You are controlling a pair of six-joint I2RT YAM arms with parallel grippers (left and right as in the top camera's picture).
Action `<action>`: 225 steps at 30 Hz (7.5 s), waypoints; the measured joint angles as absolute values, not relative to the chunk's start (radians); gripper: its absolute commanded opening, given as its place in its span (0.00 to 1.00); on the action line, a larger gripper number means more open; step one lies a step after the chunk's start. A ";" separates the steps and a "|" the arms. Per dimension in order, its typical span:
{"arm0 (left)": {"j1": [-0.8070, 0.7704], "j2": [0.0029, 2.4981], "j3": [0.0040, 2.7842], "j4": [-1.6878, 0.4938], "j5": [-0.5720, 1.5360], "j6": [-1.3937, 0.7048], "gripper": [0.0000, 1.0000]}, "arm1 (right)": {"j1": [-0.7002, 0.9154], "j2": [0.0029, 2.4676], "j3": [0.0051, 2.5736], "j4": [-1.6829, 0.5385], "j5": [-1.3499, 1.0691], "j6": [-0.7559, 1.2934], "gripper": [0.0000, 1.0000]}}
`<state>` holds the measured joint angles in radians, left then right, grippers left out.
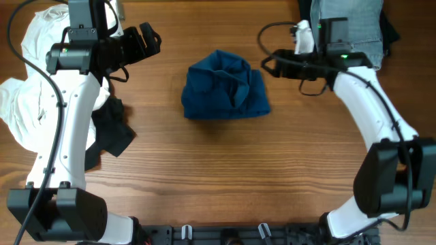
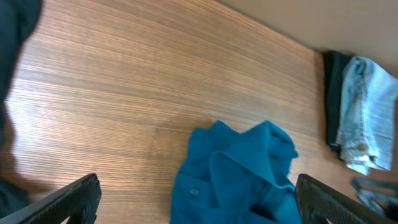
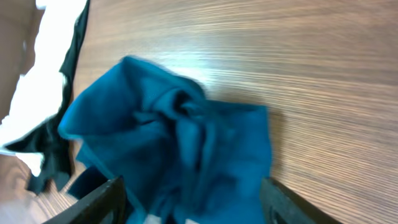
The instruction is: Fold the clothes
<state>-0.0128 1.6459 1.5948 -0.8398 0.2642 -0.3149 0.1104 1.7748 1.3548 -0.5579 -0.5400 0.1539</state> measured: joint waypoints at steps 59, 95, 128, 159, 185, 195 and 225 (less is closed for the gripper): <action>0.026 1.646 1.595 -0.933 0.054 -0.236 1.00 | 0.174 1.868 1.618 -0.835 -0.398 0.078 0.63; 0.082 1.646 1.595 -0.963 -0.003 -0.229 1.00 | 0.322 1.948 1.415 -0.720 -0.384 -0.299 0.04; 0.082 1.646 1.595 -0.981 -0.003 -0.229 1.00 | 0.129 1.879 1.536 -1.023 -0.384 0.001 0.97; 0.082 1.646 1.595 -0.985 -0.003 -0.229 1.00 | 0.117 2.235 1.508 -0.595 -0.797 0.147 0.52; 0.082 1.657 1.595 -0.984 -0.003 -0.229 1.00 | 0.184 2.082 1.513 -0.462 -0.915 0.301 0.04; 0.082 1.657 1.595 -0.984 -0.003 -0.229 1.00 | 0.171 1.812 1.517 -0.302 -0.867 0.508 0.04; 0.082 1.657 1.595 -0.955 -0.003 -0.229 1.00 | -0.289 1.870 1.514 0.318 -0.461 1.021 0.04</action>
